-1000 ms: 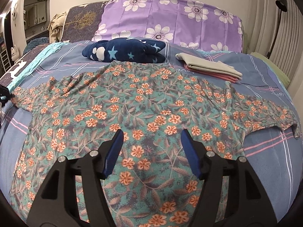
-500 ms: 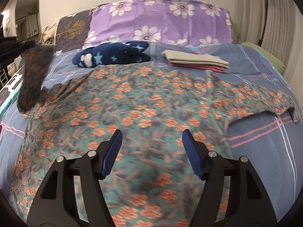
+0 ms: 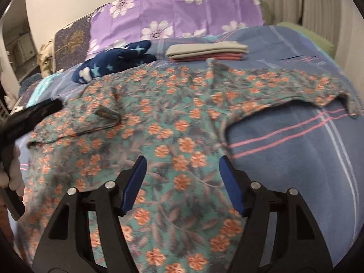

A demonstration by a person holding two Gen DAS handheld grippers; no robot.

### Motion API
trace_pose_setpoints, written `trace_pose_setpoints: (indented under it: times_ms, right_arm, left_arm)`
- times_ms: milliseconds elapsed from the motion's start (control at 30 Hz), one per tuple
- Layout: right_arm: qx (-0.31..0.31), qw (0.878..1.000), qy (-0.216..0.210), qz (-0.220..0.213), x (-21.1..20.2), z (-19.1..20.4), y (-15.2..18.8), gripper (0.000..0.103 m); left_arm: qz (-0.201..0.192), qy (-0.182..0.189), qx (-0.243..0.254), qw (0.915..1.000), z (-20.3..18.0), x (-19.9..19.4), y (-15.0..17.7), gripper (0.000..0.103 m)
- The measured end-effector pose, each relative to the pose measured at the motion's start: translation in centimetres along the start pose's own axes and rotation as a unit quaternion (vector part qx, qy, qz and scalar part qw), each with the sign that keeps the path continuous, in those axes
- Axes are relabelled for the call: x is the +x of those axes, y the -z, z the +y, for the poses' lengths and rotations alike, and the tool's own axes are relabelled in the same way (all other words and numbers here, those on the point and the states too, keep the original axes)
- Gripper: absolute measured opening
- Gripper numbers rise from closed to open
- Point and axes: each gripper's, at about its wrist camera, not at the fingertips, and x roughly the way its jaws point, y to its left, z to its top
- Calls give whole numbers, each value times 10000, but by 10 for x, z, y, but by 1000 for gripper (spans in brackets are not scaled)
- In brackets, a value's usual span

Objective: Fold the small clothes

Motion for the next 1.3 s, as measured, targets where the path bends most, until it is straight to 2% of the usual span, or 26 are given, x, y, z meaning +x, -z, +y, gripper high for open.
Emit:
trace_pose_setpoints:
  times_ms: [67, 133, 267, 367, 433, 467, 500, 533, 567, 600, 667, 733, 867, 933, 967, 1000, 1133, 1233, 1267, 1300]
  right_arm:
    - [-131, 9996, -242, 79, 4, 10, -7, 67]
    - [-294, 9985, -429, 166, 13, 24, -17, 66]
    - [-920, 9942, -497, 245, 40, 62, -36, 66]
    - [-1399, 9889, -373, 344, 70, 94, -47, 66]
    - [-1580, 9864, -166, 415, 93, 113, -53, 65]
    - [-1587, 9864, -106, 403, 101, 119, -55, 58]
    - [-1581, 9866, -106, 387, 105, 121, -57, 34]
    - [-1525, 9875, -109, 390, 108, 121, -60, 20]
    - [-1349, 9902, -60, 365, 108, 117, -63, 10]
    - [-947, 9951, -55, 278, 104, 103, -66, 8]
    - [-35, 9984, -463, 312, 96, 65, -70, 8]
    - [613, 9950, -624, 492, 95, 31, -68, 8]
    - [1118, 9840, -1108, 838, 104, -5, -60, 14]
    - [1054, 9814, -1359, 858, 102, -5, -61, 26]
    - [972, 9813, -1430, 843, 101, -3, -63, 39]
    - [804, 9837, -1395, 801, 100, 3, -66, 48]
    - [-36, 9949, -739, 686, 105, 34, -77, 51]
    - [-270, 9959, -528, 688, 115, 41, -82, 51]
    - [-262, 9961, -500, 676, 117, 40, -83, 39]
    - [-229, 9966, -447, 654, 118, 38, -85, 10]
  left_arm:
    - [-54, -539, 109, 9985, 27, -18, 17, 64]
    - [94, -1026, 88, 9946, 54, -28, 38, 69]
    - [601, -1432, -306, 9874, 101, -22, 66, 70]
    - [922, -1639, -456, 9811, 124, -5, 75, 70]
    - [1052, -1644, -539, 9793, 132, 7, 76, 70]
    - [1127, -1685, -635, 9772, 138, 13, 76, 70]
    - [1140, -1716, -722, 9759, 141, 16, 74, 71]
    - [1110, -1750, -813, 9749, 145, 17, 72, 72]
    - [1090, -1793, -851, 9740, 147, 17, 71, 72]
    - [1069, -1850, -871, 9730, 148, 16, 72, 72]
    - [1000, -1905, -915, 9723, 148, 14, 75, 72]
    - [965, -1874, -957, 9728, 148, 12, 78, 72]
    - [986, -1875, -926, 9729, 146, 16, 78, 72]
    - [974, -1883, -916, 9730, 145, 15, 79, 72]
    - [973, -1874, -928, 9730, 146, 16, 79, 72]
    - [976, -1869, -938, 9730, 146, 16, 79, 72]
    - [996, -1918, -897, 9722, 145, 18, 80, 72]
    - [1003, -1944, -878, 9718, 144, 19, 80, 73]
    - [1003, -1945, -889, 9717, 144, 19, 80, 73]
    - [1004, -1935, -912, 9717, 145, 19, 80, 74]
